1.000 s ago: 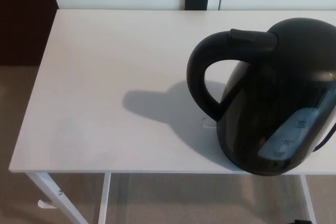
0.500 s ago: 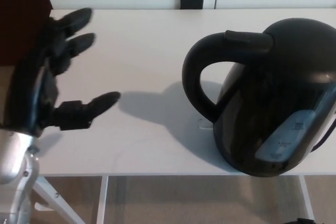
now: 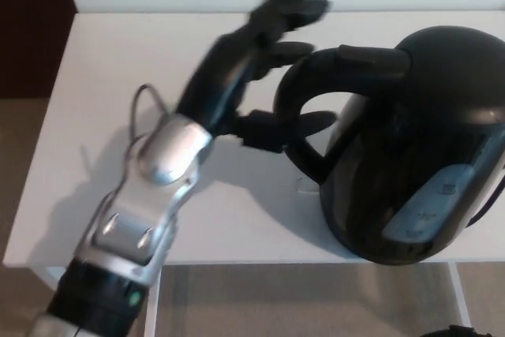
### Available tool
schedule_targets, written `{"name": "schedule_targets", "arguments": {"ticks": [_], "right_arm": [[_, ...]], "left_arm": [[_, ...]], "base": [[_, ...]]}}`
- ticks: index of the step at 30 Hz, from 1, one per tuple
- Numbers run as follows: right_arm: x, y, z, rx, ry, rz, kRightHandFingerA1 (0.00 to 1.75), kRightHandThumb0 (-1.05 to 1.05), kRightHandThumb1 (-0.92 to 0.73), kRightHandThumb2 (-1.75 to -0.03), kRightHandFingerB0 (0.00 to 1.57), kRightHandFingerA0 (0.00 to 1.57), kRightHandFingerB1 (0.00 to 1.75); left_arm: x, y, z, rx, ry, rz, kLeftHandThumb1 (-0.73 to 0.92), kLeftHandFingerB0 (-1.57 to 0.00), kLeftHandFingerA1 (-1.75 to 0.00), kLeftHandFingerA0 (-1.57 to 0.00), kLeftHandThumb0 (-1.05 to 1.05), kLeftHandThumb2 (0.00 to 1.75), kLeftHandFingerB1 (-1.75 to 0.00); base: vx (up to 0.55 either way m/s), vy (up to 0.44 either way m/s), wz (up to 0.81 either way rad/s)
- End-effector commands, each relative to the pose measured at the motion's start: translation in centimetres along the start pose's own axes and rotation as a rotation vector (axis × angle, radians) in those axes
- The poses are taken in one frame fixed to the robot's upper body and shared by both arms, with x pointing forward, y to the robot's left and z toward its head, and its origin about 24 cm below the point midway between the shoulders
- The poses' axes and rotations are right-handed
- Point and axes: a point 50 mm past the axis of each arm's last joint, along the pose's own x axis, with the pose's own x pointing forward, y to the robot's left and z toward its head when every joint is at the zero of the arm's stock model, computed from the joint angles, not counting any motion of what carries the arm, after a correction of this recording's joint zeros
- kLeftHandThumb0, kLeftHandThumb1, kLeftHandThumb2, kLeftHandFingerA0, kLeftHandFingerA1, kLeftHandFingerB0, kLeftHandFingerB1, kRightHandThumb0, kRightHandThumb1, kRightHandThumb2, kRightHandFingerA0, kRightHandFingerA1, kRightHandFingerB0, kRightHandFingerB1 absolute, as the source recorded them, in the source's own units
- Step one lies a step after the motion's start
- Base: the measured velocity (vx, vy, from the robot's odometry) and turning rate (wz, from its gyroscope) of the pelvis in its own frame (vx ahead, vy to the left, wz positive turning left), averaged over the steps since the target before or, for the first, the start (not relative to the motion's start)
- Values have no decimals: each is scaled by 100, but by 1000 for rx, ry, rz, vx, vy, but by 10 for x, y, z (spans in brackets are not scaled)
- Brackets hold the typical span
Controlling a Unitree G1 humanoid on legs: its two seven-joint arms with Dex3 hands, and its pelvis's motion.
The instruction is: The robot walk towards a table in front and uses its left hand to pick up the pot from the base and places it on the table
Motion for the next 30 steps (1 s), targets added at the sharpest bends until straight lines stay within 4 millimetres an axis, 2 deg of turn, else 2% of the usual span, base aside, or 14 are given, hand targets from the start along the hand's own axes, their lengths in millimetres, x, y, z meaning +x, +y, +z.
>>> {"name": "schedule_targets", "arguments": {"ticks": [1,17,18,19,20,22,23,24,25,26,27,28,29,30], "right_arm": [[-3,-5,-5,-8,27,-22,52,-20,-52,-55,56,62,46],[-2,-5,-2,-5,23,-22,51,-18,-51,-55,57,62,46],[-3,-5,-2,-14,19,-23,52,-19,-51,-55,57,64,46],[-3,-5,-2,-15,20,-19,51,-21,-52,-55,56,61,46],[-3,-4,-2,-11,25,-14,51,-21,-52,-55,56,61,46],[-4,-4,-3,-10,28,-15,52,-20,-53,-55,56,62,46],[-3,-4,-3,-16,24,-14,52,-22,-52,-55,58,62,47],[-3,-4,-2,-26,17,-12,52,-22,-52,-55,58,62,47],[-3,-4,-3,-26,19,-12,52,-22,-52,-55,59,62,47],[-3,-4,-3,-27,22,-13,52,-22,-52,-55,59,62,47],[0,-3,1,-29,29,-14,51,-25,-53,-55,60,64,46],[0,-3,2,-26,23,-16,52,-23,-53,-55,60,63,46],[0,-3,2,-23,15,-18,52,-23,-53,-55,60,63,46],[0,-4,3,-17,5,-16,50,-22,-54,-56,60,57,47]], "left_arm": [[4,-5,-12,58,109,2,39,-14,-73,-17,-92,54,-54],[6,-9,-16,77,142,5,38,-16,-67,-21,-89,54,-50],[6,-9,-16,79,142,2,39,-15,-66,-23,-90,54,-51],[6,-10,-17,76,146,3,35,-17,-65,-34,-92,68,-52],[7,-10,-16,70,152,5,35,-17,-65,-34,-92,68,-52],[8,-12,-17,24,165,23,44,-24,-60,-47,-86,54,-50],[10,-14,-16,-16,164,41,54,-50,-51,-106,-69,59,-44],[12,-16,-14,-78,163,68,54,-50,-51,-106,-69,59,-44],[13,-16,-14,-83,166,70,61,-73,-54,-125,-61,60,-43],[14,-16,-13,-90,171,73,61,-73,-54,-125,-61,60,-43],[18,-15,-8,-86,154,85,52,-114,-67,-150,-57,73,-53],[19,-16,-6,-93,142,99,46,-130,-70,-157,-59,79,-59],[19,-18,-4,-102,128,116,46,-130,-70,-157,-59,79,-59],[19,-22,-2,-179,117,137,36,-137,-86,-157,-56,91,-73]], "base": [[0,0,0],[0,0,0],[0,0,0],[0,0,0],[0,0,0],[0,0,0],[0,0,0],[0,0,0],[0,0,0],[0,0,0],[0,0,0],[0,0,0],[0,0,0],[0,0,0]]}}
